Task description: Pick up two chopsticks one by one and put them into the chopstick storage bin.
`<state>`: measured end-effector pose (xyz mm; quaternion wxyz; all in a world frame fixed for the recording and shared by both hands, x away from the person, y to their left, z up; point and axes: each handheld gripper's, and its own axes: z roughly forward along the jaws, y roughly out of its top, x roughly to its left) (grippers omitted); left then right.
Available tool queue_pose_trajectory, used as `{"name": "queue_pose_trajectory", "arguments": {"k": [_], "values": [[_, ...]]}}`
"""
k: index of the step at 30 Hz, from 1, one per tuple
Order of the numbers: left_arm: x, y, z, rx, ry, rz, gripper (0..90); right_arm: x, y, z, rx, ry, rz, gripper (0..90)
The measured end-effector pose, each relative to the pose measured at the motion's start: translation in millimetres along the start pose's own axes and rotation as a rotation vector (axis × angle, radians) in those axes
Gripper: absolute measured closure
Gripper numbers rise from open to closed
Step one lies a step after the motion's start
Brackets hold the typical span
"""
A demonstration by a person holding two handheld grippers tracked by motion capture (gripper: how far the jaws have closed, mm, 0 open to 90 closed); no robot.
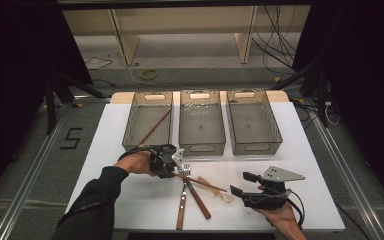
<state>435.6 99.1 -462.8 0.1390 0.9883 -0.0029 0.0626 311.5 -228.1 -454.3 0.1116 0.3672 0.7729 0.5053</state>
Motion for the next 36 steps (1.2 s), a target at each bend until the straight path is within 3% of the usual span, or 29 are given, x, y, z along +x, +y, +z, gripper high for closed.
{"name": "queue_pose_trajectory", "arguments": {"k": [9, 18, 25, 29, 36], "values": [[-4.9, -0.5, -1.3, -0.017, 0.008, 0.061, 81.0, -0.6, 0.0, -0.4, 0.002, 0.008, 0.011, 29.7], [-6.6, -2.3, -2.3, -0.035, 0.012, 0.065, 82.4, -0.8, 0.0, -0.3, 0.002, 0.008, 0.012, 29.7], [-9.5, -0.3, -15.2, -0.074, 0.028, 0.056, 82.5, -0.7, 0.0, -0.4, 0.001, 0.007, 0.012, 29.7], [-10.8, 0.6, -26.5, -0.095, 0.060, 0.010, 82.5, -0.5, 0.0, -0.4, 0.001, 0.007, 0.011, 29.7], [-9.3, -2.5, -42.8, -0.171, 0.116, -0.120, 82.5, -0.4, -0.1, -0.1, 0.001, 0.006, 0.010, 29.7]]}}
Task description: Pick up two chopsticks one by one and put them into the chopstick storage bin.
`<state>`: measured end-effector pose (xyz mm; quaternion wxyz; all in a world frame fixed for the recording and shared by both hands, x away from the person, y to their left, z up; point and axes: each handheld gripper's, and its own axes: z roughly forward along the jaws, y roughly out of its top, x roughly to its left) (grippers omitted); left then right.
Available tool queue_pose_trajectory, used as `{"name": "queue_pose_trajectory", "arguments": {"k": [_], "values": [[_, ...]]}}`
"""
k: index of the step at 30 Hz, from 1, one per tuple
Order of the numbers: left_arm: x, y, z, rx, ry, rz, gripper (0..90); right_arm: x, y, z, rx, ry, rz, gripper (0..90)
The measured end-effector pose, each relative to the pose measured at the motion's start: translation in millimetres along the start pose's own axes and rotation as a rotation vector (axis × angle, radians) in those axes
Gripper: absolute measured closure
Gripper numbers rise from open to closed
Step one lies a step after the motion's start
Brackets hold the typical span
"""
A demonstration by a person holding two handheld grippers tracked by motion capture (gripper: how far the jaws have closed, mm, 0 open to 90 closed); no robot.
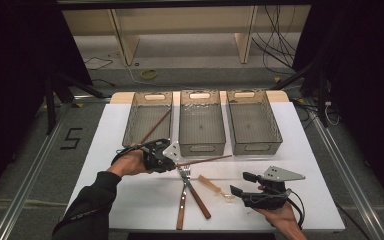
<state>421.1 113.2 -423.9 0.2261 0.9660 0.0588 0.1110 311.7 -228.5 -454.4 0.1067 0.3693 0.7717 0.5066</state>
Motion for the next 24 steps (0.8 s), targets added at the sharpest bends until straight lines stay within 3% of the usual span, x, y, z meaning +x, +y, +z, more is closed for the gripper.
{"name": "queue_pose_trajectory", "arguments": {"k": [9, 14, 18, 24], "values": [[10.4, -2.0, -16.8, -0.094, 0.070, -0.185, 82.5, 0.1, 0.0, -0.1, 0.001, 0.000, 0.003, 29.7], [17.8, -5.1, -28.1, -0.158, 0.063, -0.258, 82.5, -0.2, 0.0, -0.2, 0.002, 0.001, 0.003, 29.7], [22.5, -7.0, -34.7, -0.171, 0.079, -0.287, 82.5, -0.2, 0.0, -0.1, 0.002, 0.001, 0.005, 29.8], [33.4, -11.8, -46.3, -0.195, 0.126, -0.361, 82.4, -0.5, -0.2, 0.3, 0.001, 0.002, 0.005, 29.7]]}}
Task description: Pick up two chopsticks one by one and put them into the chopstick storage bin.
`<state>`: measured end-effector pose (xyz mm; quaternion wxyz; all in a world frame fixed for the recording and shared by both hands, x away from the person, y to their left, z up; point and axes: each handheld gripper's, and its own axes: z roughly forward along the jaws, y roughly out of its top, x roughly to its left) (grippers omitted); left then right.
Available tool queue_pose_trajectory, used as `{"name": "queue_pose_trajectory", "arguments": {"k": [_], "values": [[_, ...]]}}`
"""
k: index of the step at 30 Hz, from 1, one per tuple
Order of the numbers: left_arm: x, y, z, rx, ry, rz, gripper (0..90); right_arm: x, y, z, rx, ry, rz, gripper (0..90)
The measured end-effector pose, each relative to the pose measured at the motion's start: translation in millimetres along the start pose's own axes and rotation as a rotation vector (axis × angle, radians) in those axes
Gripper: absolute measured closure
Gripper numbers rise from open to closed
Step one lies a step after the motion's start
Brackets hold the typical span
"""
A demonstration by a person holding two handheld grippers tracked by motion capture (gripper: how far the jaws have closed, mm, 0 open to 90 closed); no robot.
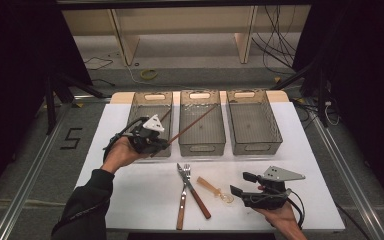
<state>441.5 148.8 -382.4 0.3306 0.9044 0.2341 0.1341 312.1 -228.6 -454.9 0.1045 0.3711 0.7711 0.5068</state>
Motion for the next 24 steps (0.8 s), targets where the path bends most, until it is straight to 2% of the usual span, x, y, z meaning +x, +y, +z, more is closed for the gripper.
{"name": "queue_pose_trajectory", "arguments": {"k": [3, 9, 22, 24], "values": [[9.1, -0.2, -4.7, -0.019, 0.026, -0.044, 82.4, 0.0, 0.1, -0.1, 0.001, 0.002, 0.002, 29.7], [26.2, -3.5, -9.5, -0.019, 0.069, -0.102, 82.4, -0.2, 0.0, -0.2, 0.000, 0.003, 0.002, 29.7], [58.7, -13.6, -12.2, -0.020, 0.152, -0.199, 82.4, -0.2, 0.0, -0.2, 0.001, 0.004, 0.003, 29.7], [63.3, -17.0, -10.4, -0.018, 0.159, -0.225, 82.4, -0.3, 0.0, -0.2, 0.000, 0.004, 0.003, 29.7]]}}
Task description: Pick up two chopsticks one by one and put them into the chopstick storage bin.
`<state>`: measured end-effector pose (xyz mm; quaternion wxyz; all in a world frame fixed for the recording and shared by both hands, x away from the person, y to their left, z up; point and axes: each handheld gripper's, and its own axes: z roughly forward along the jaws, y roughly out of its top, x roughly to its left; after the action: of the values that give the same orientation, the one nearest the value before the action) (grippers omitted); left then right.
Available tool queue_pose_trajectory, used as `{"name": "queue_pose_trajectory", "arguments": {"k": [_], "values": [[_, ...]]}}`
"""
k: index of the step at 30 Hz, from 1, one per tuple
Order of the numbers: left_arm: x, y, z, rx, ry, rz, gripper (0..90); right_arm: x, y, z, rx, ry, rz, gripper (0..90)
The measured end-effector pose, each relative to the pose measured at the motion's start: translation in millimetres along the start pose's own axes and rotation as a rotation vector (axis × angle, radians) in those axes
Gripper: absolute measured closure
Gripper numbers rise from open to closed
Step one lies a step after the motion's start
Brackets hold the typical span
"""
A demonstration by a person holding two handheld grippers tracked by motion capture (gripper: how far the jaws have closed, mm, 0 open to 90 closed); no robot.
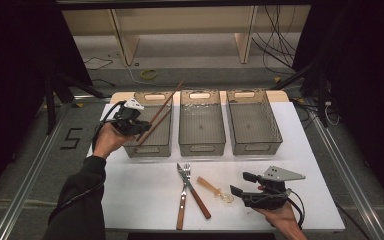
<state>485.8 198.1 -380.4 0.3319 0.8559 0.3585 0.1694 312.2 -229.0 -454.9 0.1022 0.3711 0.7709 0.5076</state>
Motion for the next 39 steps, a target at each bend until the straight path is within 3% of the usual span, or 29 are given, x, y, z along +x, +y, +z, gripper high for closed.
{"name": "queue_pose_trajectory", "arguments": {"k": [10, 18, 29, 39], "values": [[17.2, -13.9, 10.0, 0.033, 0.045, -0.083, 82.3, 0.2, -0.1, 0.2, 0.001, -0.001, 0.001, 29.7], [24.2, -25.6, 17.3, 0.049, 0.053, -0.143, 82.3, 0.2, -0.1, 0.5, 0.000, -0.001, -0.001, 29.7], [27.7, -34.0, 23.5, 0.098, 0.054, -0.173, 81.9, 0.0, -0.2, 0.4, 0.001, -0.001, 0.000, 29.7], [31.4, -39.6, 26.3, 0.114, 0.058, -0.227, 79.4, 0.3, -0.3, 0.5, 0.001, -0.002, 0.001, 29.7]]}}
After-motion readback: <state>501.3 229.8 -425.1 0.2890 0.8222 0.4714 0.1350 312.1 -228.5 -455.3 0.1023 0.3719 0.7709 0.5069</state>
